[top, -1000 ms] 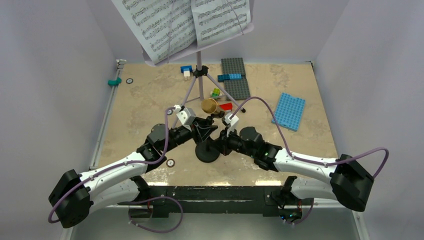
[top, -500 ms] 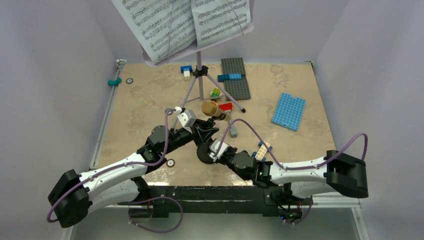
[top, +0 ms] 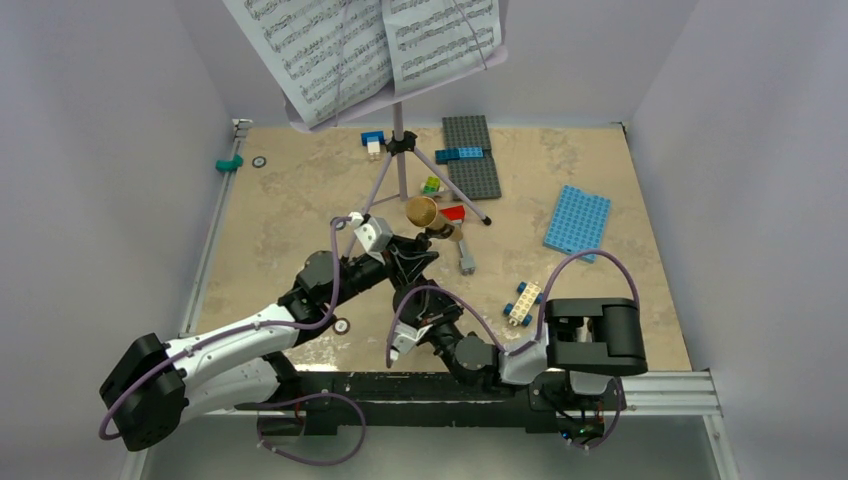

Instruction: Pack up the instrument practice props

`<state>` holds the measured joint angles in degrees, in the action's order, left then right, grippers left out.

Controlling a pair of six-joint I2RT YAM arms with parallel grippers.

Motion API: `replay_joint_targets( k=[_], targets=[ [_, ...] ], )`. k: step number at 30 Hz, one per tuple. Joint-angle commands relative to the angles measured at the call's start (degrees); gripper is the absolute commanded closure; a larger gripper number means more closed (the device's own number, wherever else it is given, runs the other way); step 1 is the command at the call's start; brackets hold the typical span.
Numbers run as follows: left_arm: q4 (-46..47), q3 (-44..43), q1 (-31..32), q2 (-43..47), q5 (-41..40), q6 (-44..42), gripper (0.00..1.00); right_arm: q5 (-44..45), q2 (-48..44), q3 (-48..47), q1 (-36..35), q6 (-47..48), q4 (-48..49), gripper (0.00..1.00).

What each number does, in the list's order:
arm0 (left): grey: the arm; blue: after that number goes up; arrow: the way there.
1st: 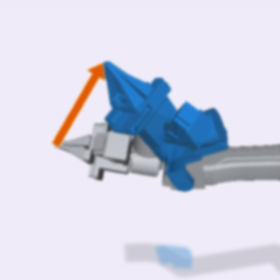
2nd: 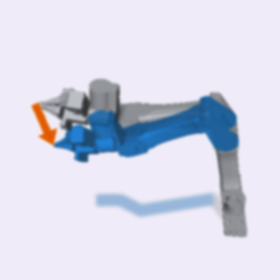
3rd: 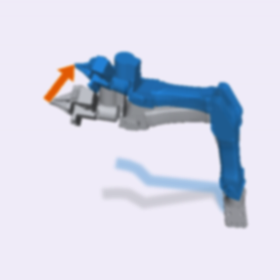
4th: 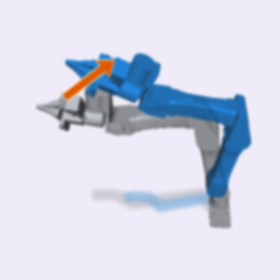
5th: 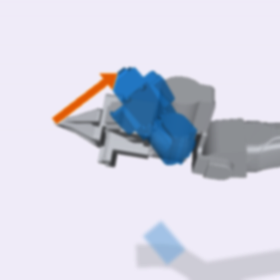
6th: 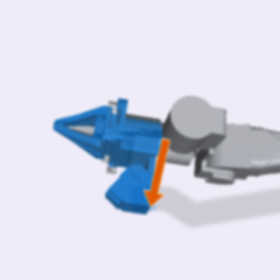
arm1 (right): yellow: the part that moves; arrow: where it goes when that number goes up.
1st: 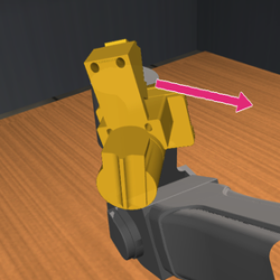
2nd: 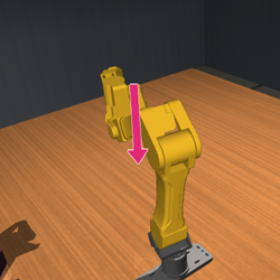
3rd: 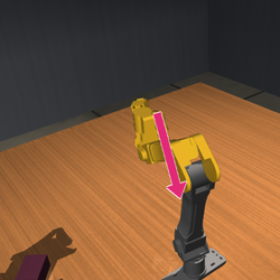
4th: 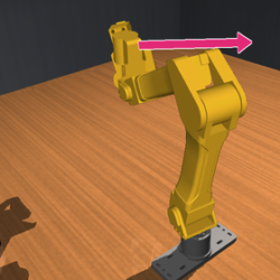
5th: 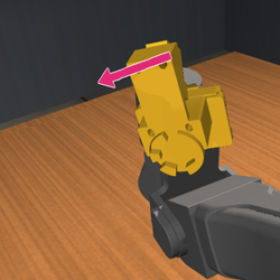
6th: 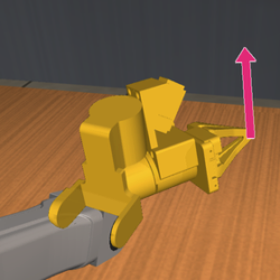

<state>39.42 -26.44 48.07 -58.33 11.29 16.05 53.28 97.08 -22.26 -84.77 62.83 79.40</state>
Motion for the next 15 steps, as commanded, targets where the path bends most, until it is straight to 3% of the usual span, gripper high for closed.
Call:
replay_joint_targets(
  k=[1, 4, 5, 7, 9, 10, 15],
  targets=[
    [-5.58, 1.83, 0.18, -1.72, 0.07, 2.58, 1.0, 0.99, -5.07, 0.15, -0.33, 1.56, 4.53, 1.0],
    [-5.21, 1.91, 0.2, -1.78, -0.21, 2.58, 1.0, -2.11, -15.07, -0.51, -0.36, -14.47, -14.78, 1.0],
    [-5.11, 1.9, 0.22, -1.86, -0.26, 2.5, 1.0, -2.64, -18.09, -1.87, -0.39, -18.72, -23.54, 0.88],
    [-4.61, 1.81, 0.22, -1.95, -0.46, 2.49, 1.0, -4.35, -22.79, -4.67, -0.19, -30.47, -38.62, 0.52],
    [-4.17, 1.82, 0.2, -2.06, -0.48, 2.43, 1.0, -4.92, -26.12, -5.44, -0.26, -36.0, -44.91, 0.25],
    [-4.05, 1.77, 0.18, -2.21, -0.51, 2.36, 1.0, -5.57, -27.55, -5.86, -0.22, -38.21, -48.3, 0.16],
    [-4.61, 1.11, 0.19, -2.3, -0.47, 1.41, 1.0, -8.45, -34.11, -6.72, -0.18, -48.64, -59.33, 0.12]
  ],
)
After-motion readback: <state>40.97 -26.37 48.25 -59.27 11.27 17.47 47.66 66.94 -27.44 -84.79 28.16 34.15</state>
